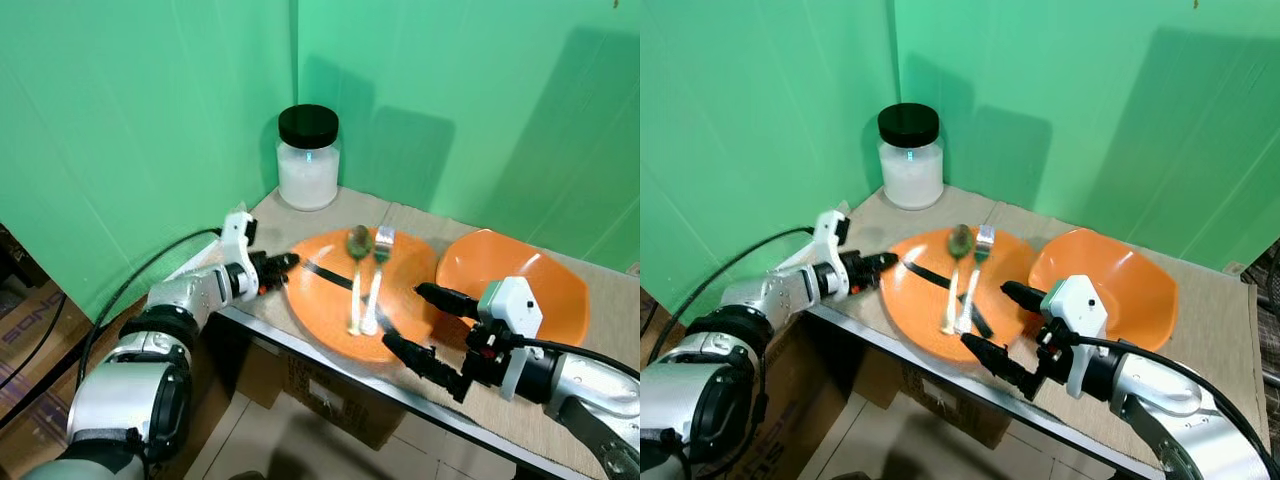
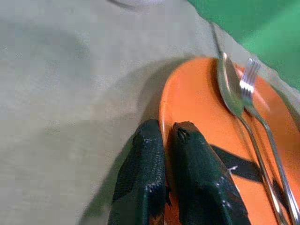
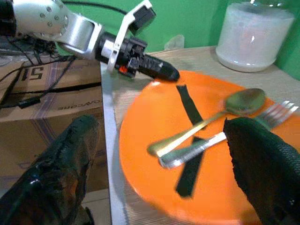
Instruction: Setting the table
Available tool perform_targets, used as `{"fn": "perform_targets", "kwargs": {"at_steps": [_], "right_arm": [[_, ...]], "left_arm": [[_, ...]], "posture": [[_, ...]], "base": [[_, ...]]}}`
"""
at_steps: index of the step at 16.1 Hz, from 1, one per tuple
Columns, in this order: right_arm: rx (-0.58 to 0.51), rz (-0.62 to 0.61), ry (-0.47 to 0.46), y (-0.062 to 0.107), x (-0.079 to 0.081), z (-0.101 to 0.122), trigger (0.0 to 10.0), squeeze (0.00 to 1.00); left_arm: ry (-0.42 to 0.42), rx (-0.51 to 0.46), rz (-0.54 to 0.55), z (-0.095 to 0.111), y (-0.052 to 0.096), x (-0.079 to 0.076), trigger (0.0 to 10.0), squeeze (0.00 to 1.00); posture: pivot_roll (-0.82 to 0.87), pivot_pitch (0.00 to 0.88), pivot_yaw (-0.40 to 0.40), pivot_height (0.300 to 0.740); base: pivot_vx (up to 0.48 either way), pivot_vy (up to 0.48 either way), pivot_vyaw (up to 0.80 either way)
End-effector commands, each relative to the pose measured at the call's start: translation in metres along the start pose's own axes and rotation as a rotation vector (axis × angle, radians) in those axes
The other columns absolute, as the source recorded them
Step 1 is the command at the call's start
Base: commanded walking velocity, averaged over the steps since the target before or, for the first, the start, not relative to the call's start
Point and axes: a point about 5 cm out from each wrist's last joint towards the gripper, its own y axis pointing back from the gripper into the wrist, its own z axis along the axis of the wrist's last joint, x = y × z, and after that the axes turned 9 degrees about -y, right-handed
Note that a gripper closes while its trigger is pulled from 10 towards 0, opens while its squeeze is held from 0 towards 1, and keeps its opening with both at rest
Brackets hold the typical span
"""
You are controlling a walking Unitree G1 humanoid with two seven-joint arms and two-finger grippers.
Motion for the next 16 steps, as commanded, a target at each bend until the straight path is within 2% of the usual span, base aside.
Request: {"fn": "perform_targets", "kwargs": {"at_steps": [1, 3, 5, 6, 7, 11, 16], "right_arm": [[-0.010, -0.004, 0.015, -0.001, -0.001, 0.002, 10.0, 0.00], [-0.012, -0.003, 0.016, -0.002, -0.001, 0.002, 10.0, 0.00], [-0.013, -0.002, 0.016, -0.003, -0.002, 0.002, 10.0, 0.00], [-0.014, -0.002, 0.017, -0.003, -0.002, 0.002, 10.0, 0.00], [-0.018, -0.004, 0.020, -0.004, -0.003, 0.003, 10.0, 0.00], [-0.023, -0.008, 0.023, -0.004, -0.004, 0.004, 10.0, 0.00], [-0.023, -0.010, 0.026, -0.004, -0.005, 0.005, 10.0, 0.00]], "left_arm": [[-0.023, -0.008, 0.077, 0.006, 0.004, 0.008, 0.0, 0.00], [-0.019, -0.062, 0.124, 0.020, 0.007, 0.012, 0.0, 0.00], [-0.027, -0.105, 0.124, 0.034, 0.007, 0.010, 0.0, 0.00], [-0.048, -0.119, 0.112, 0.041, 0.007, 0.008, 0.0, 0.00], [-0.119, -0.140, 0.108, 0.052, 0.006, 0.003, 0.0, 0.00], [-0.230, -0.198, 0.104, 0.077, 0.004, -0.008, 0.0, 0.00], [-0.314, -0.264, 0.109, 0.104, 0.005, -0.020, 0.0, 0.00]], "posture": [[-0.05, 0.000, -0.006, 0.740], [-0.04, 0.000, -0.009, 0.740], [-0.04, 0.000, -0.010, 0.740], [-0.04, 0.000, -0.010, 0.740], [-0.04, 0.000, -0.011, 0.740], [-0.03, 0.000, -0.014, 0.740], [-0.03, 0.000, -0.014, 0.740]], "base": [[0.000, 0.000, 0.00], [0.000, 0.000, 0.00], [0.000, 0.000, 0.00], [0.000, 0.000, 0.00], [0.000, 0.000, 0.00], [0.000, 0.000, 0.00], [0.000, 0.000, 0.00]]}}
